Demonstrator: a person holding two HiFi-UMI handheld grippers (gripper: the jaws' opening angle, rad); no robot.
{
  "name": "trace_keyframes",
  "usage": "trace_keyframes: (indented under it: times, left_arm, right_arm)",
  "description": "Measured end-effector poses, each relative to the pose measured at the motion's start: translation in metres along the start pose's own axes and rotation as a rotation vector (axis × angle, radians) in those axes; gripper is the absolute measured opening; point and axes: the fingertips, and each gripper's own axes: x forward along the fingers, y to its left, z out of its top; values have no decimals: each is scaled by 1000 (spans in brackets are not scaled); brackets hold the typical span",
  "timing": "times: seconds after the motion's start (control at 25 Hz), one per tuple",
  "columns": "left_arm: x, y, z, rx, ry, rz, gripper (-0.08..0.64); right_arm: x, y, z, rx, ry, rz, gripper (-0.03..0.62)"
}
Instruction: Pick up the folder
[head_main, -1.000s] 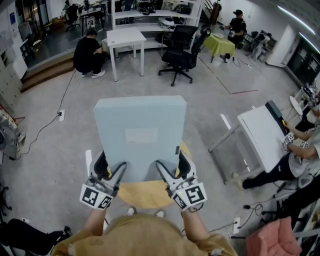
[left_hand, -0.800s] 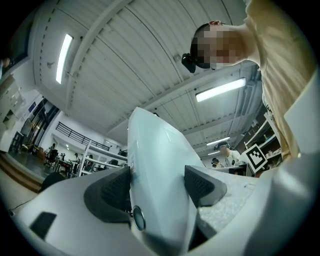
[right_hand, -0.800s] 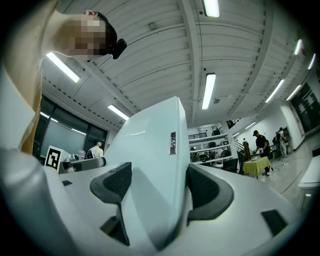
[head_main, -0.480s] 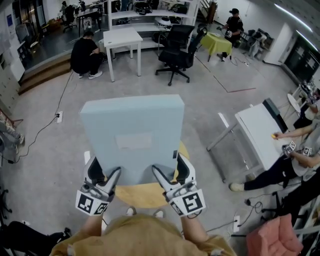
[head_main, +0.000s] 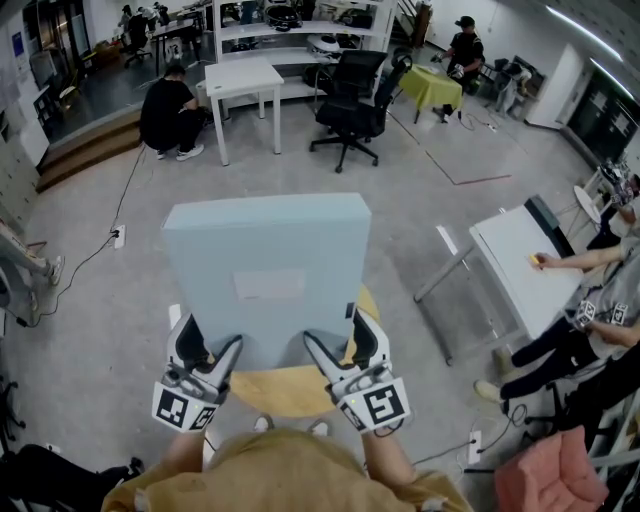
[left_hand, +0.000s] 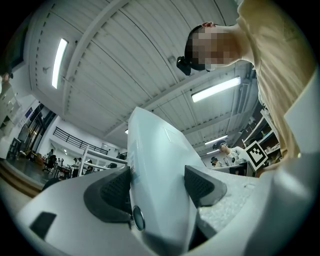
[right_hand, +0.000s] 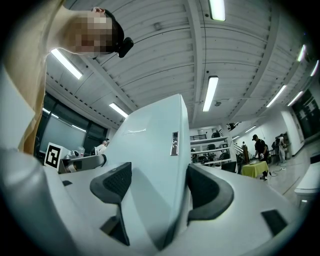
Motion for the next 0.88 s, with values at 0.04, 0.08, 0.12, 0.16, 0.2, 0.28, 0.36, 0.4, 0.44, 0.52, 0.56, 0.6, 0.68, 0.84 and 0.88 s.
trace_keyframes:
  times: [0.04,0.08,0.12,0.16,0.2,0.28,0.36,0.4,0.44,0.52,0.56,0.6,0.68,0.84,0.88]
  left_arm:
    - [0,-1,0,4,0,-1,327]
    - [1,-1,1,9,0,-2,327]
    - [1,-1,1,13,0,-3,327]
    - [2,0,2,16,0,-4,327]
    - [2,2,2,17,0,-4,327]
    - [1,6,1,19,-3,-1,327]
    - [-1,7,0,21,-5,2,327]
    - [-2,6,0,20,-5,3,327]
    - [-2,5,0,20,-6,3,327]
    - [-2,1,0,23,-7,3,327]
    - [-2,0,1,26,-8,2,327]
    - [-2,0,1,27,-8,2,327]
    - [-2,3,1,25,-8,2,328]
    - [-2,8,0,24,-10,3,328]
    - [-2,8,1,24,-11,3,328]
  right_arm:
    - [-1,0,0,-3,2,0,330]
    - [-1,-1,-1,-6,3,0,330]
    - [-1,-1,0,-7,5,0,330]
    - [1,-1,0,-7,6,0,330]
    - [3,0,1,-9,6,0,330]
    - [7,2,2,-21,6,4,330]
    - [8,4,3,-29,1,6,330]
    - [7,5,4,-26,-7,3,330]
    - [6,5,5,-20,-14,-1,330]
    - [2,3,2,-25,-4,1,330]
    - [1,3,2,-29,1,2,330]
    - [2,3,4,-26,-5,1,330]
    - [6,5,10,-13,-30,-6,330]
    - [11,6,10,-18,-33,-5,330]
    - [12,6,10,-19,-33,-5,330]
